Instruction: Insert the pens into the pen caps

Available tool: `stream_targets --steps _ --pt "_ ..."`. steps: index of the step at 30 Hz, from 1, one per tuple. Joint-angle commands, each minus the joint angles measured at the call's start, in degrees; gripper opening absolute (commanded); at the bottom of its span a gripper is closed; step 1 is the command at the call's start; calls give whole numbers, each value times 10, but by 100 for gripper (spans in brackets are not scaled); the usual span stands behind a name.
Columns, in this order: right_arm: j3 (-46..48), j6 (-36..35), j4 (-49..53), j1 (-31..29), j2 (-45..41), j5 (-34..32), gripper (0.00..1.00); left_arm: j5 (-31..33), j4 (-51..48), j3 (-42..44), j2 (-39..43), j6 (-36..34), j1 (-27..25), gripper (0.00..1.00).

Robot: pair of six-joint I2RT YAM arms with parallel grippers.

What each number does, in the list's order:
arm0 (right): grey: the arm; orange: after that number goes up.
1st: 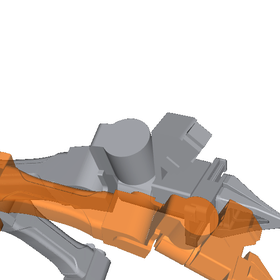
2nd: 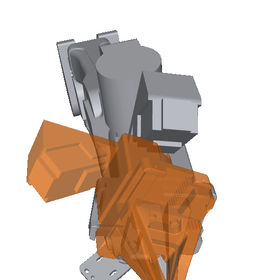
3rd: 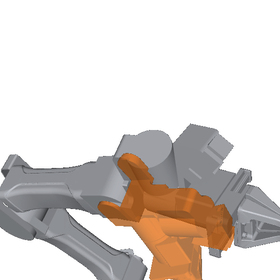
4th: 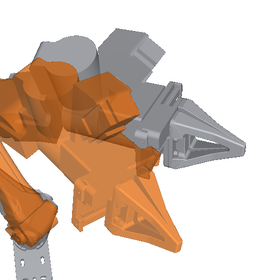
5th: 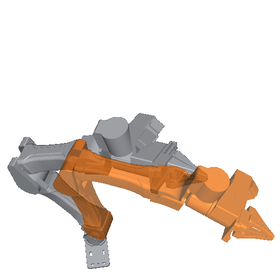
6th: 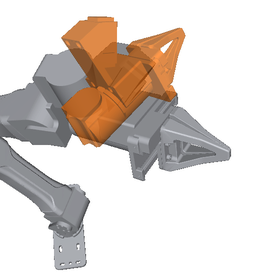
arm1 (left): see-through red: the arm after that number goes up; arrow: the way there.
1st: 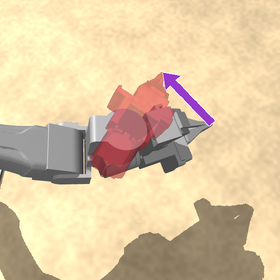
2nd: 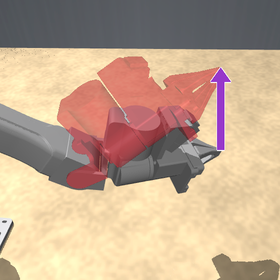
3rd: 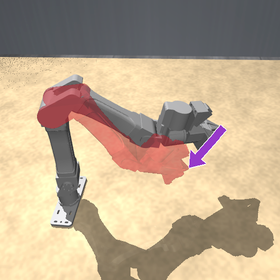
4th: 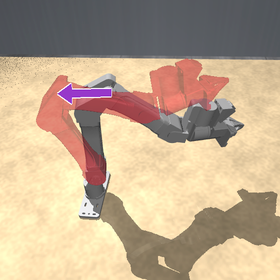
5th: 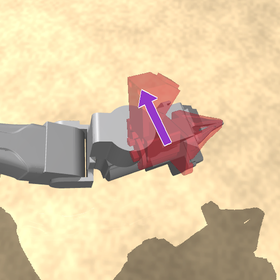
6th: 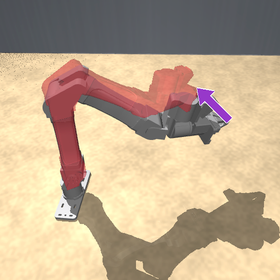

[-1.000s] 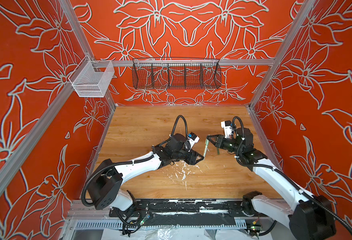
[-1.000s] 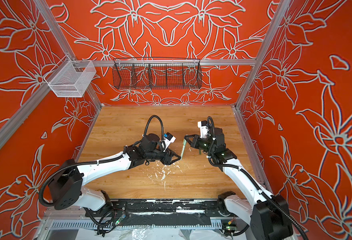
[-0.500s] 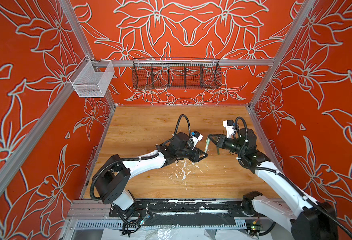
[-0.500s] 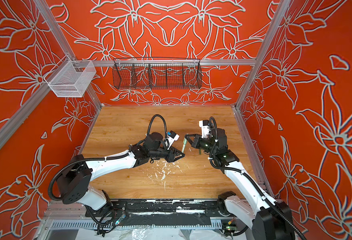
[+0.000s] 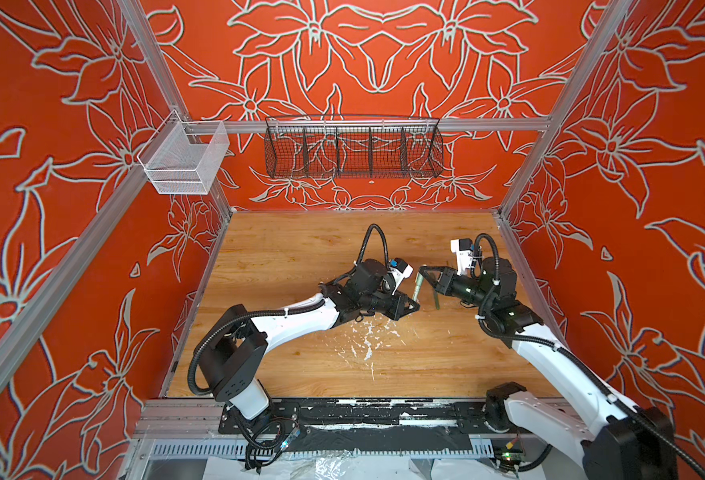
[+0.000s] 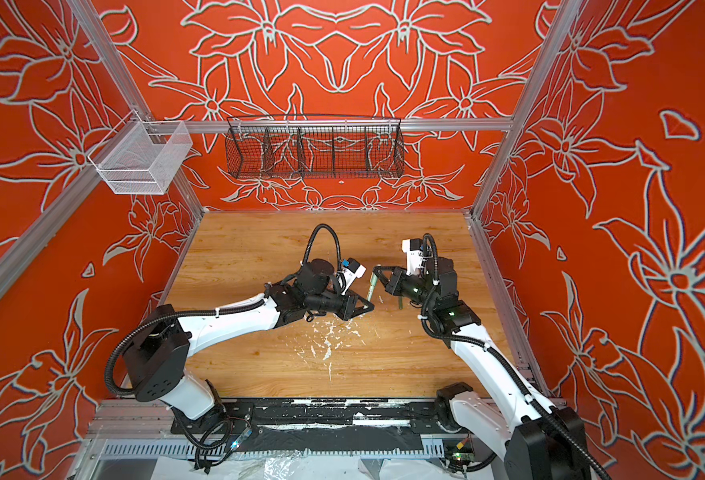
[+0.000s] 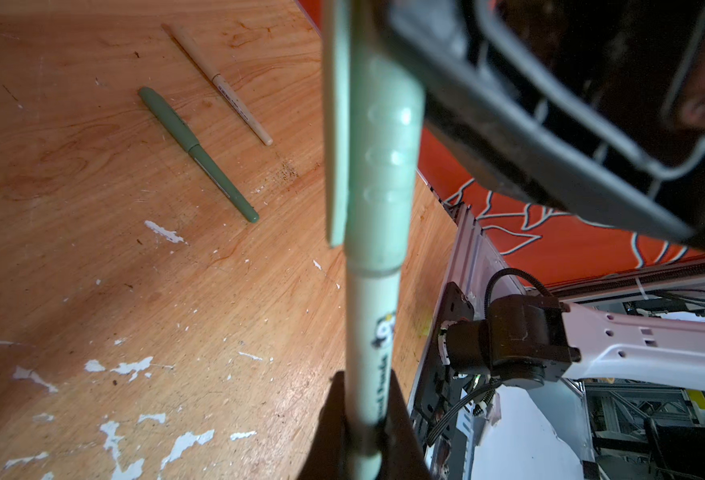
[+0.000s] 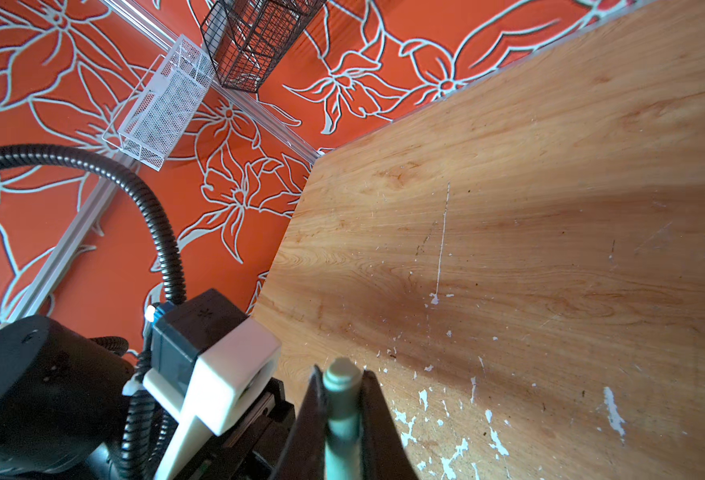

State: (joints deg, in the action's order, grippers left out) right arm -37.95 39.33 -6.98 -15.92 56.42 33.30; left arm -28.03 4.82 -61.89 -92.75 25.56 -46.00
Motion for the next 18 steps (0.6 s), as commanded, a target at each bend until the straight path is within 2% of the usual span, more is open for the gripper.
stream_targets --steps 1,4,8,18 --pt "15 -29 13 -9 -22 36 0 43 0 -42 -6 8 13 0" --pt "32 -41 10 -10 -36 39 0 29 6 -70 -12 5 44 0" --pt "67 -13 -34 -14 -47 43 0 -13 30 -117 -40 19 89 0" --pt "127 39 -90 -48 -67 6 0 -15 61 -239 -107 27 109 0"
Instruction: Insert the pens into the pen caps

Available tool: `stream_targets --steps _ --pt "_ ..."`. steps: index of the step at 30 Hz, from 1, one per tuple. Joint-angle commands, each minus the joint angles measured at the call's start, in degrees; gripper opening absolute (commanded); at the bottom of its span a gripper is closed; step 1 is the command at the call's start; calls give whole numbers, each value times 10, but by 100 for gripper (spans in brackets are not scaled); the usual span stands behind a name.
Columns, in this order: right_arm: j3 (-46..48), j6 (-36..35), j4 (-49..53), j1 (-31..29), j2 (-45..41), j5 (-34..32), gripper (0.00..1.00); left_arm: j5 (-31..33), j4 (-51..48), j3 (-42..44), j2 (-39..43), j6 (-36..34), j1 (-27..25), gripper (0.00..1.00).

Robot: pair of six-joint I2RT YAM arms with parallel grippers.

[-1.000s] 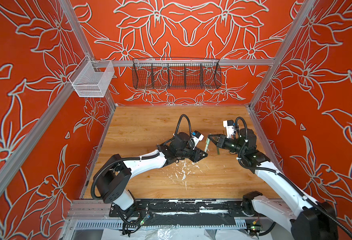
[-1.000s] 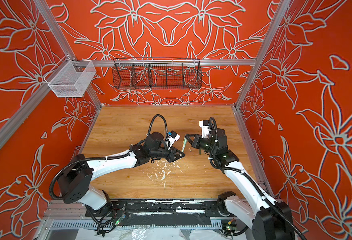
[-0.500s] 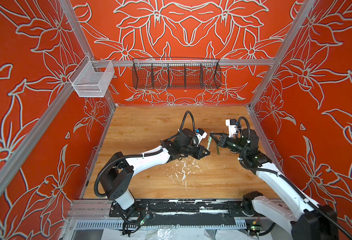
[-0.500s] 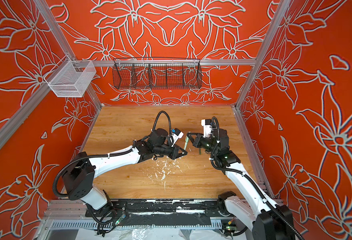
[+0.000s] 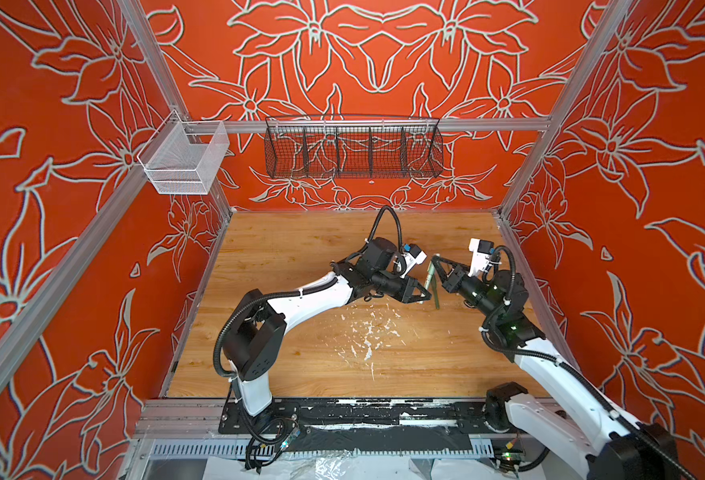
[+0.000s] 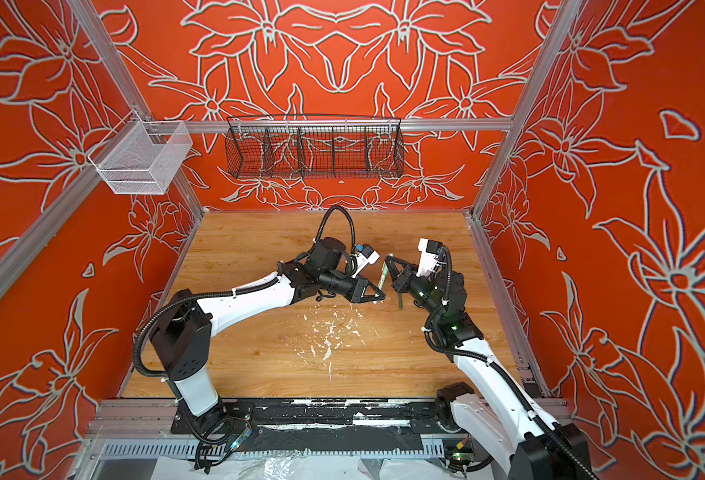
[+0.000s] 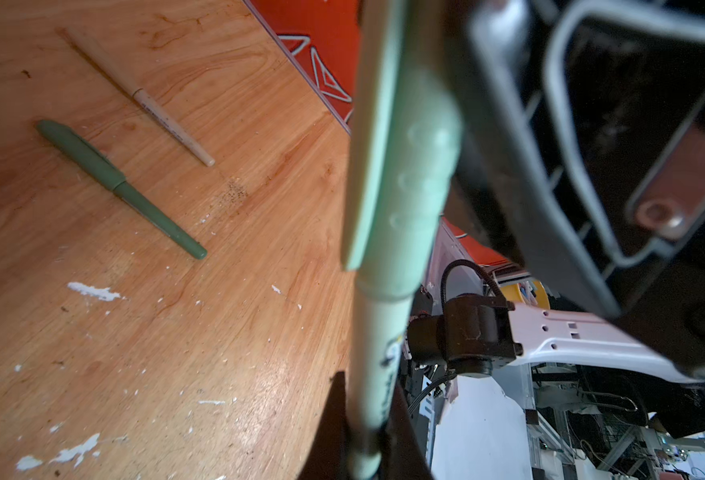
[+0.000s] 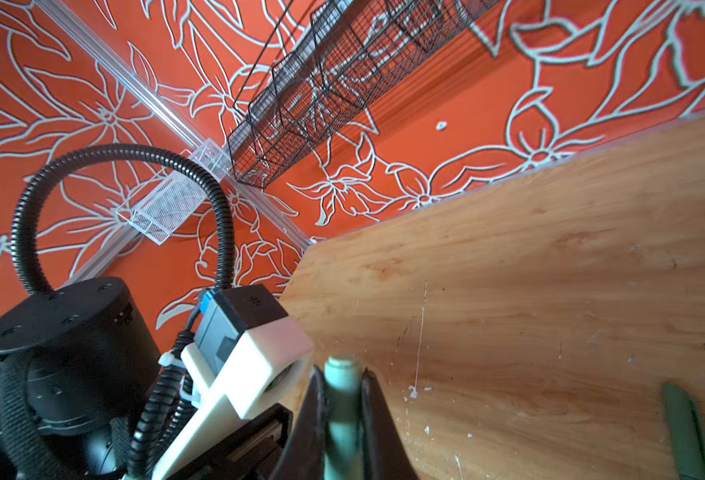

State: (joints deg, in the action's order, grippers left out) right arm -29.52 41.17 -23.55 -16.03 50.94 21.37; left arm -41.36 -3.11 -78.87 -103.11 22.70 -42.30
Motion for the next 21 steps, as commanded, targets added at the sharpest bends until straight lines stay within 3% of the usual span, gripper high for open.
stream_targets --steps 1,21 --pt "46 21 78 -51 -13 124 0 115 146 -76 -8 55 76 0" --pt "44 30 172 -75 -45 131 0 136 74 -211 -58 -29 106 0"
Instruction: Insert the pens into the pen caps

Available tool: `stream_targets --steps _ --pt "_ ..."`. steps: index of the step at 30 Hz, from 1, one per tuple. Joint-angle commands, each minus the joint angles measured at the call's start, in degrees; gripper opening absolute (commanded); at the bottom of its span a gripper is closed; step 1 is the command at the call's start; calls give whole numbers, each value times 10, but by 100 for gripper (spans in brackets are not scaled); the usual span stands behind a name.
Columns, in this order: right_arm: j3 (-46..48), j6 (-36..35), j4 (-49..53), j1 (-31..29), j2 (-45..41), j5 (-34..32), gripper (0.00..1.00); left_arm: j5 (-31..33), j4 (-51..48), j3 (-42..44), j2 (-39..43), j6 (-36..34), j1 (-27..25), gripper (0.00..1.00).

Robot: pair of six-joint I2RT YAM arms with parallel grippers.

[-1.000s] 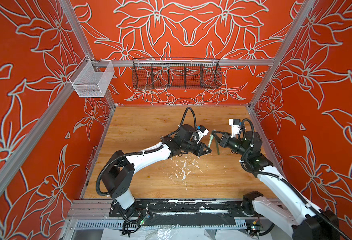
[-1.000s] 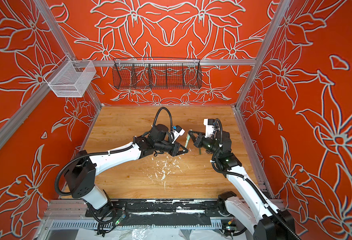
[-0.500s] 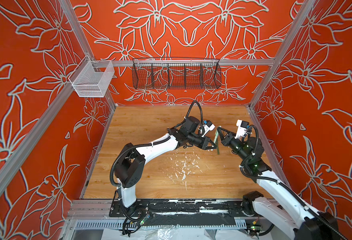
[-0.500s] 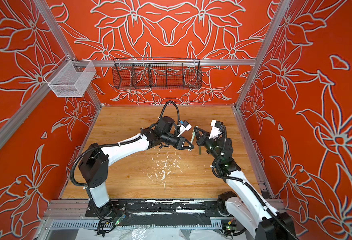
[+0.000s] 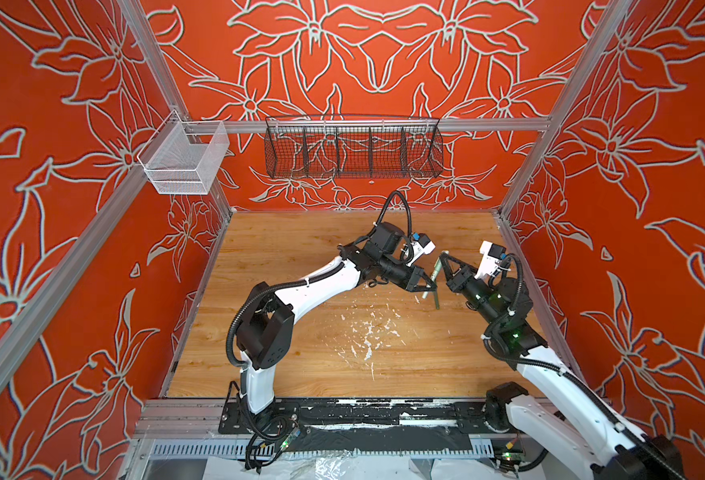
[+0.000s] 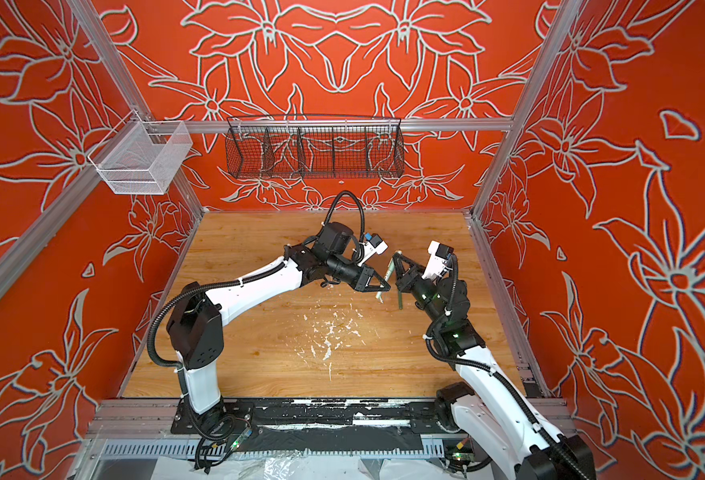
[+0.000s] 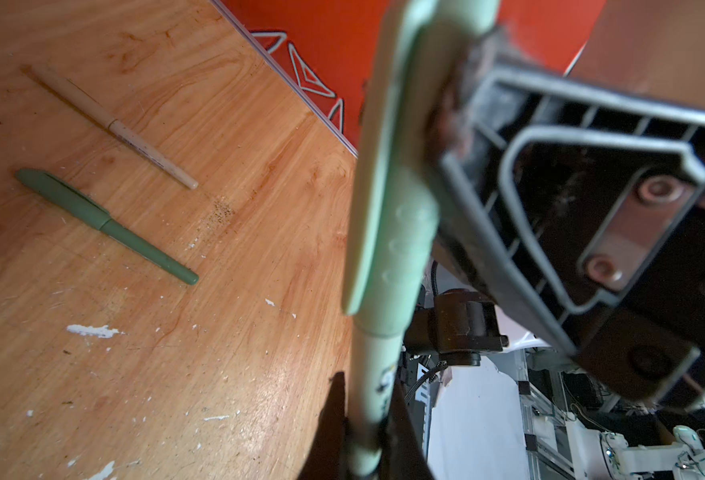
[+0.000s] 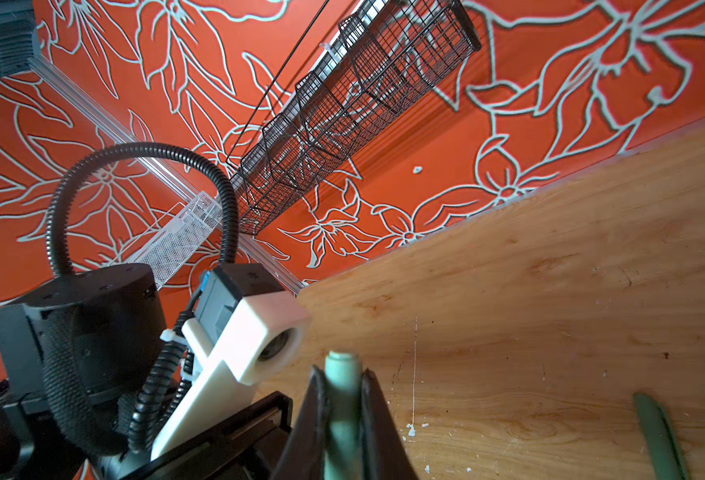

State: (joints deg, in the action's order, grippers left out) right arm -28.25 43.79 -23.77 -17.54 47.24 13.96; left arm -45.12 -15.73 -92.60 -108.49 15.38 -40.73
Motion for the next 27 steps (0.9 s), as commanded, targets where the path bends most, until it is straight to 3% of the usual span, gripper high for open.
stream_targets --steps 1,8,12,13,15,18,19,24,27 --pt "32 8 171 -62 -7 208 0 170 204 -73 -6 43 91 0" --pt "-43 -33 240 -64 15 126 0 127 184 -31 7 74 91 0" --pt "-105 -62 259 -60 70 116 0 113 213 82 57 91 89 0" --pt "-123 -71 269 -61 88 119 0 118 214 109 73 97 89 9" --pt "-146 -85 279 -60 113 120 0 127 213 156 98 107 89 39" --pt "-168 -102 292 -58 133 109 0 145 199 211 139 106 89 68" --pt "-175 -110 299 -56 136 102 0 158 193 226 152 106 89 98" --pt "-213 -146 336 -49 153 64 0 196 141 275 210 103 89 97" --pt "-237 -175 374 -36 171 54 0 256 109 327 270 94 89 97"
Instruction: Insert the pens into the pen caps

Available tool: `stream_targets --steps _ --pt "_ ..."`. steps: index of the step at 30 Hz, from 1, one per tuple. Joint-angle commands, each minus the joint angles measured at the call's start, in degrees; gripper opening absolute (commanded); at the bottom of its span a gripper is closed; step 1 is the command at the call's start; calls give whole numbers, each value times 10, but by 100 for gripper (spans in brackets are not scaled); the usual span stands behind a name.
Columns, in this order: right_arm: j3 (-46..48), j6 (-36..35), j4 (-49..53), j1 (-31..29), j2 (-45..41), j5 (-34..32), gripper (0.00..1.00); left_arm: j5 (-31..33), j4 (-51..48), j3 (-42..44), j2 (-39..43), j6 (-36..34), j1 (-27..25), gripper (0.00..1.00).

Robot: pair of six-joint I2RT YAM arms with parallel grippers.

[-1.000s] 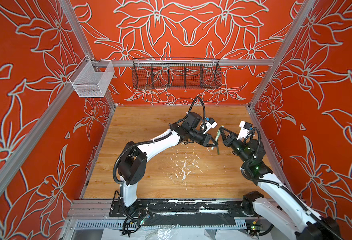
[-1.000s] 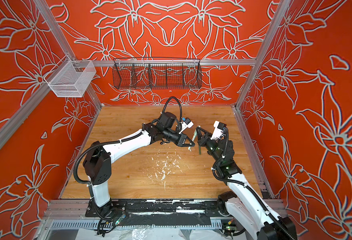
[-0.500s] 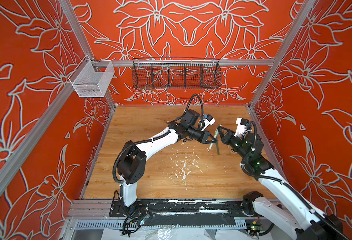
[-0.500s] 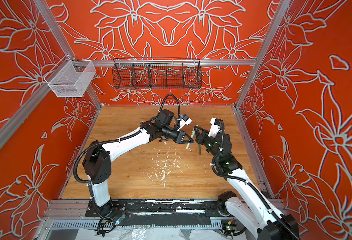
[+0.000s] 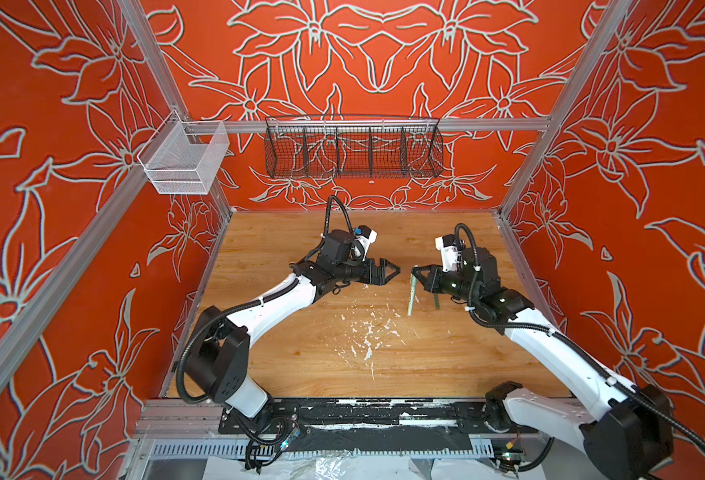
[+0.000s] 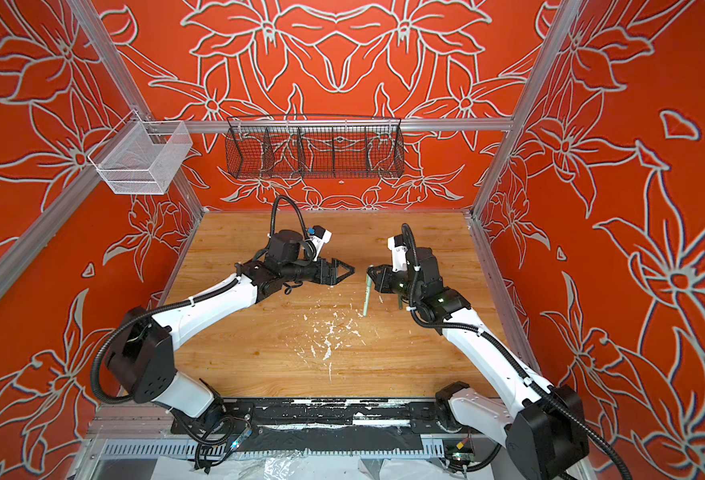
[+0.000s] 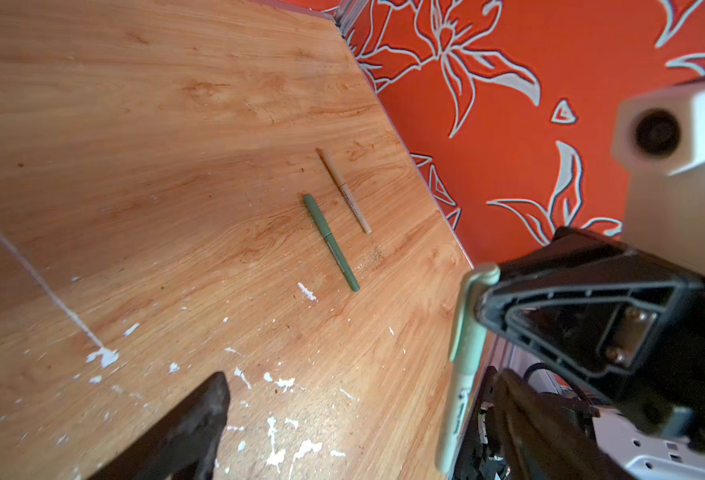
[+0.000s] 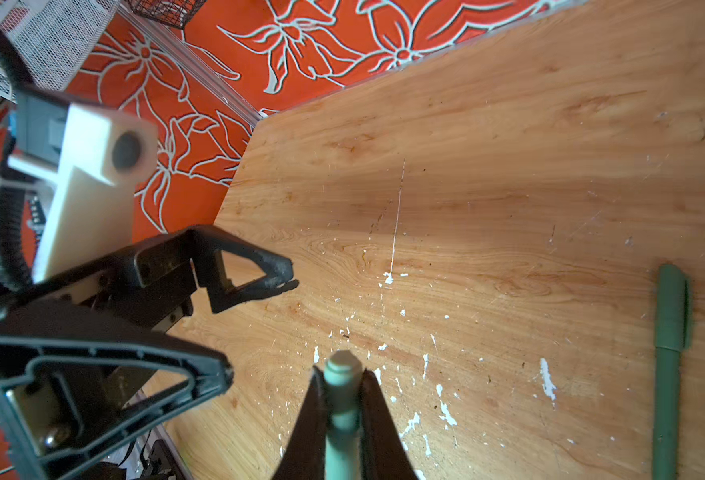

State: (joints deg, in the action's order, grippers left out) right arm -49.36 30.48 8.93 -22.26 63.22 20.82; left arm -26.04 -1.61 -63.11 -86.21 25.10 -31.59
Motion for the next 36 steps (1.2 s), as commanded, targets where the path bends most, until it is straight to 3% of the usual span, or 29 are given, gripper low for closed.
stream_targets --steps 1,9,16,29,36 --pt "-37 -52 64 17 24 -17 0 90 -36 56 77 -9 -2 97" --pt "-41 -97 56 39 96 -13 0 402 -107 215 314 -12 -2 97" --pt "-50 -114 31 63 200 15 0 577 -155 316 478 -9 -1 97" --pt "-73 -135 -1 73 336 23 0 633 -188 384 580 -16 6 97" --pt "-96 -144 3 76 393 17 0 648 -189 386 565 -15 14 97"
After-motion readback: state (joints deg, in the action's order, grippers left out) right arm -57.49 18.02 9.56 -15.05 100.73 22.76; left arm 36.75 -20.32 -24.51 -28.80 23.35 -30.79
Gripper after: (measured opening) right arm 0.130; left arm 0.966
